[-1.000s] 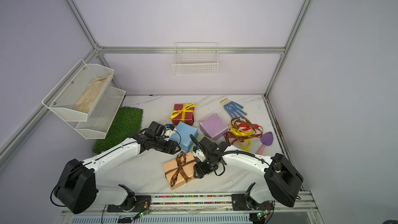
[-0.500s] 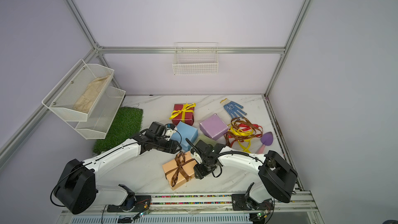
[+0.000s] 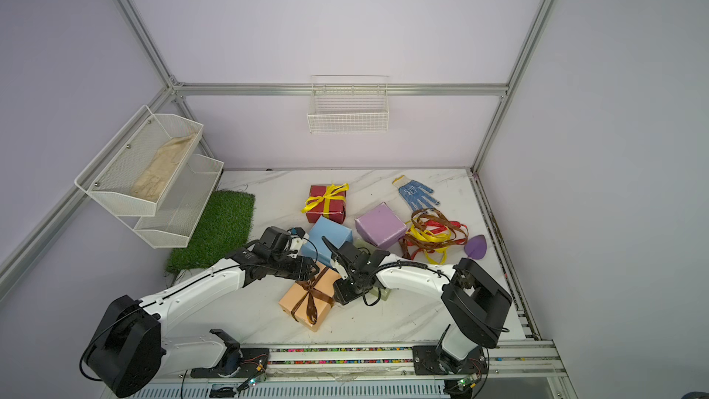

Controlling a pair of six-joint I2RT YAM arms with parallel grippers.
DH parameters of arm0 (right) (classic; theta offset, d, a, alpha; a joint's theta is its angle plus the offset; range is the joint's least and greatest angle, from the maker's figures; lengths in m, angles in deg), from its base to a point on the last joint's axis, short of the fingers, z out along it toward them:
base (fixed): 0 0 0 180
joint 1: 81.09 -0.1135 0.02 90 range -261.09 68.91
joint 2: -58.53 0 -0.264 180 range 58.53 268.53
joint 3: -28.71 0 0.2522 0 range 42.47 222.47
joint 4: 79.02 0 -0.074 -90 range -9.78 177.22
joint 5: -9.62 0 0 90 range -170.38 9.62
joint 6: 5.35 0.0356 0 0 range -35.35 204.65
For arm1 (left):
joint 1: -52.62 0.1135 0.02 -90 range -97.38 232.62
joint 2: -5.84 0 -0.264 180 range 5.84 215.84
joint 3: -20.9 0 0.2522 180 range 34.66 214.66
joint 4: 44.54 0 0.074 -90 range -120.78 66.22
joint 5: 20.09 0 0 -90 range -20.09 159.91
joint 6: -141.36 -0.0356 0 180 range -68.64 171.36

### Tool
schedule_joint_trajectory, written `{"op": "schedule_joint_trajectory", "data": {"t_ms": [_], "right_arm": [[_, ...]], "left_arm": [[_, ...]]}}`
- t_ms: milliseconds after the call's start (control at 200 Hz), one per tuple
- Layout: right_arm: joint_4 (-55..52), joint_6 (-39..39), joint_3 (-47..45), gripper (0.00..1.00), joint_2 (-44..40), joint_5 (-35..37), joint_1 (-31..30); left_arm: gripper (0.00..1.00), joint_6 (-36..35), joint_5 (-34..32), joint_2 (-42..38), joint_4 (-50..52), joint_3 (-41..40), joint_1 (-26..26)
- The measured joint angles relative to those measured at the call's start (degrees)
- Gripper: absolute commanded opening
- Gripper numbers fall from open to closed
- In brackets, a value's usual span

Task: Untie the ribbon bows on the gift boxes
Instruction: Adjust the gift box at the center of the board.

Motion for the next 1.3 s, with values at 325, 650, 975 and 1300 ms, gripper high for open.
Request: {"op": "schedule_joint_trajectory", "data": {"t_ms": [325, 650, 975, 1300], "right_arm": [[2.29, 0.98, 4.02, 0.44, 5.03, 0.70, 2.49], [6.03, 0.90, 10.19, 0.42, 11.96, 0.55, 6.03], [4.98, -3.96, 17.00, 0.40, 14.27, 2.32, 8.57], [-3.48, -19.26, 20.44, 0.34, 5.27, -1.40, 8.00]], "left_arm": [[0.61, 2.89, -8.90, -0.72, -0.52, -0.96, 0.00], [0.62, 5.53, -16.96, -2.47, 0.46, -1.84, 0.02], [0.62, 7.50, -19.02, -2.12, -0.46, -2.67, 0.11], [0.62, 8.07, -18.69, -1.84, -1.95, -2.84, -0.07]]}}
